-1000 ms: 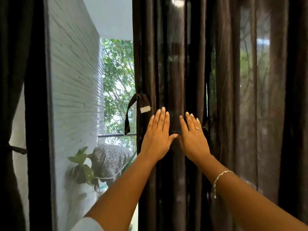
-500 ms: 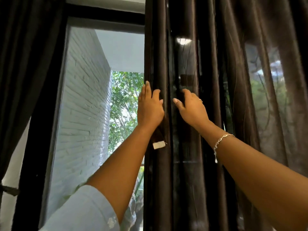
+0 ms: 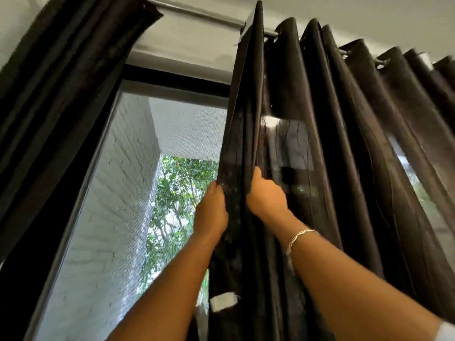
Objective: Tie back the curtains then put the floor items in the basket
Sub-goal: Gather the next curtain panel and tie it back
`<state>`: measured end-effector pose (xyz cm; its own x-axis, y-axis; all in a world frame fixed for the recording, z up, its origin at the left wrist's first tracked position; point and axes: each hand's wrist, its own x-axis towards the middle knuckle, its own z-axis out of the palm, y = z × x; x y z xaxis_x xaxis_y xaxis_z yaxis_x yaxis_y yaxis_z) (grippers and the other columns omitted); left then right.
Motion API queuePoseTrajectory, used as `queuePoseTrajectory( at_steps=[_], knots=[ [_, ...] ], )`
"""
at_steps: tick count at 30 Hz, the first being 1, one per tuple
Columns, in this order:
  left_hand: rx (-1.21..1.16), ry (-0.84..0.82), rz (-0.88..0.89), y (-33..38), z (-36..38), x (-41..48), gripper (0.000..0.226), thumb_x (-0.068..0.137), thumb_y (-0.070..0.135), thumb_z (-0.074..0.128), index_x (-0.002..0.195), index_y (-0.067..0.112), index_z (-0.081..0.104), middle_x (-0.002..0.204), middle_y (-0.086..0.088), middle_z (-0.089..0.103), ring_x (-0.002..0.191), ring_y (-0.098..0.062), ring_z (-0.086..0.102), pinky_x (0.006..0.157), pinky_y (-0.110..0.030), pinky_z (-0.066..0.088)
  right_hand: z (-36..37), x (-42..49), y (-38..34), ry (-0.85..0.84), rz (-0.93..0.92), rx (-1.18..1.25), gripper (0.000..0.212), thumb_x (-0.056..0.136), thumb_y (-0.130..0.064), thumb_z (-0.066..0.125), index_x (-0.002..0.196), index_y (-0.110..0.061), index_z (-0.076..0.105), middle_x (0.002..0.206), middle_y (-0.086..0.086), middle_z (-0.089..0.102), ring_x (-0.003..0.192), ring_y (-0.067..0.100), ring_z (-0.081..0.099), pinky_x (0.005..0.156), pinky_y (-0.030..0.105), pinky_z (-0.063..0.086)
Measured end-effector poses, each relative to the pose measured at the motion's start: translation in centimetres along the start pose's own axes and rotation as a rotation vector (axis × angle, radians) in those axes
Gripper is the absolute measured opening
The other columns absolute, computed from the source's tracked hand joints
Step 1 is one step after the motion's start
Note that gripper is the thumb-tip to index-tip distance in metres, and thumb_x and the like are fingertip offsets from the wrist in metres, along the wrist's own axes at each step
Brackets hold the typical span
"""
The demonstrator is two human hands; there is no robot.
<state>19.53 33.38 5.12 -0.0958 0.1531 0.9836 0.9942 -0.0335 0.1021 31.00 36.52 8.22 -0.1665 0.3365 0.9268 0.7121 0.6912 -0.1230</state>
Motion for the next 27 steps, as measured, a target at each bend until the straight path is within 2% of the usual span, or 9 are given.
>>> queuePoseTrajectory(
  at_steps=[3, 6, 10, 14, 17, 19, 22, 24, 27],
  knots=[
    [-0.039, 0.050, -0.037, -4.7, -2.9, 0.5, 0.036, 0.092, 0.017, 0.049, 0.128, 0.015, 0.048, 0.130, -0.009, 0.049, 0.104, -0.034, 0.057, 0.082, -0.037, 0.047, 2.3, 0.4, -4.7, -0.011, -0.089, 0.020, 0.064, 0.093, -0.016, 0.041, 0.146, -0.004, 0.007, 0.126, 0.026, 0.053, 0.113, 0.039, 0.054, 0.093, 0.044, 0.042],
    [0.029, 0.082, -0.007, -8.9, -6.9, 1.2, 0.037, 0.092, 0.020, 0.050, 0.129, 0.014, 0.049, 0.139, -0.009, 0.047, 0.112, -0.035, 0.056, 0.090, -0.040, 0.046, 3.8, 1.5, -10.1, 0.017, -0.134, 0.030, 0.063, 0.094, -0.013, 0.038, 0.146, -0.001, 0.005, 0.125, 0.025, 0.055, 0.116, 0.037, 0.052, 0.101, 0.043, 0.034],
    [0.189, 0.110, -0.012, -13.2, -13.1, 2.9, 0.040, 0.087, 0.002, 0.053, 0.127, -0.004, 0.050, 0.140, -0.021, 0.044, 0.119, -0.041, 0.051, 0.099, -0.047, 0.041, 4.3, 3.3, -18.0, -0.007, -0.224, 0.196, 0.060, 0.095, -0.011, 0.036, 0.145, 0.002, 0.006, 0.125, 0.024, 0.055, 0.116, 0.038, 0.052, 0.105, 0.046, 0.031],
    [0.350, 0.136, -0.099, -17.4, -18.7, 3.0, 0.046, 0.084, -0.003, 0.051, 0.130, -0.002, 0.048, 0.144, -0.018, 0.040, 0.123, -0.041, 0.048, 0.102, -0.049, 0.039, 4.1, 3.4, -26.1, -0.142, -0.327, 0.402, 0.058, 0.096, -0.010, 0.035, 0.146, 0.002, 0.008, 0.131, 0.030, 0.048, 0.121, 0.043, 0.046, 0.106, 0.048, 0.031],
    [0.265, 0.200, -0.113, -19.1, -21.3, 1.4, 0.044, 0.087, -0.006, 0.048, 0.130, 0.000, 0.050, 0.139, -0.019, 0.046, 0.125, -0.037, 0.047, 0.108, -0.043, 0.034, 4.1, 1.9, -31.1, -0.189, -0.432, 0.502, 0.058, 0.095, -0.010, 0.034, 0.146, 0.001, 0.008, 0.131, 0.031, 0.047, 0.122, 0.044, 0.045, 0.109, 0.049, 0.026],
    [0.241, 0.235, -0.092, -19.7, -22.1, 0.3, 0.044, 0.085, -0.007, 0.052, 0.128, 0.001, 0.052, 0.135, -0.019, 0.050, 0.122, -0.035, 0.050, 0.105, -0.037, 0.034, 4.5, 1.2, -32.7, -0.160, -0.445, 0.524, 0.060, 0.095, -0.011, 0.035, 0.146, 0.002, 0.007, 0.130, 0.030, 0.049, 0.122, 0.041, 0.045, 0.113, 0.049, 0.020],
    [0.282, 0.228, -0.081, -19.8, -22.2, -0.3, 0.055, 0.072, -0.020, 0.049, 0.124, -0.003, 0.055, 0.136, -0.020, 0.049, 0.125, -0.034, 0.048, 0.106, -0.032, 0.031, 5.3, 0.9, -31.9, -0.114, -0.411, 0.529, 0.062, 0.094, -0.014, 0.039, 0.146, 0.001, 0.008, 0.130, 0.026, 0.050, 0.122, 0.039, 0.047, 0.111, 0.048, 0.025],
    [0.258, 0.252, -0.089, -19.5, -21.9, -0.5, 0.055, 0.072, -0.020, 0.048, 0.123, -0.003, 0.056, 0.136, -0.020, 0.050, 0.126, -0.033, 0.048, 0.105, -0.027, 0.028, 5.6, 0.6, -30.4, -0.110, -0.385, 0.583, 0.058, 0.094, -0.020, 0.044, 0.142, -0.001, 0.018, 0.128, 0.026, 0.051, 0.120, 0.040, 0.049, 0.107, 0.048, 0.032],
    [0.237, 0.234, -0.088, -18.5, -21.1, -0.7, 0.056, 0.074, -0.014, 0.048, 0.128, 0.003, 0.054, 0.138, -0.015, 0.048, 0.129, -0.028, 0.045, 0.107, -0.029, 0.029, 5.6, 0.1, -27.3, -0.077, -0.326, 0.659, 0.053, 0.094, -0.045, 0.041, 0.127, -0.003, 0.038, 0.122, 0.025, 0.056, 0.115, 0.041, 0.051, 0.095, 0.045, 0.040]
  ],
)
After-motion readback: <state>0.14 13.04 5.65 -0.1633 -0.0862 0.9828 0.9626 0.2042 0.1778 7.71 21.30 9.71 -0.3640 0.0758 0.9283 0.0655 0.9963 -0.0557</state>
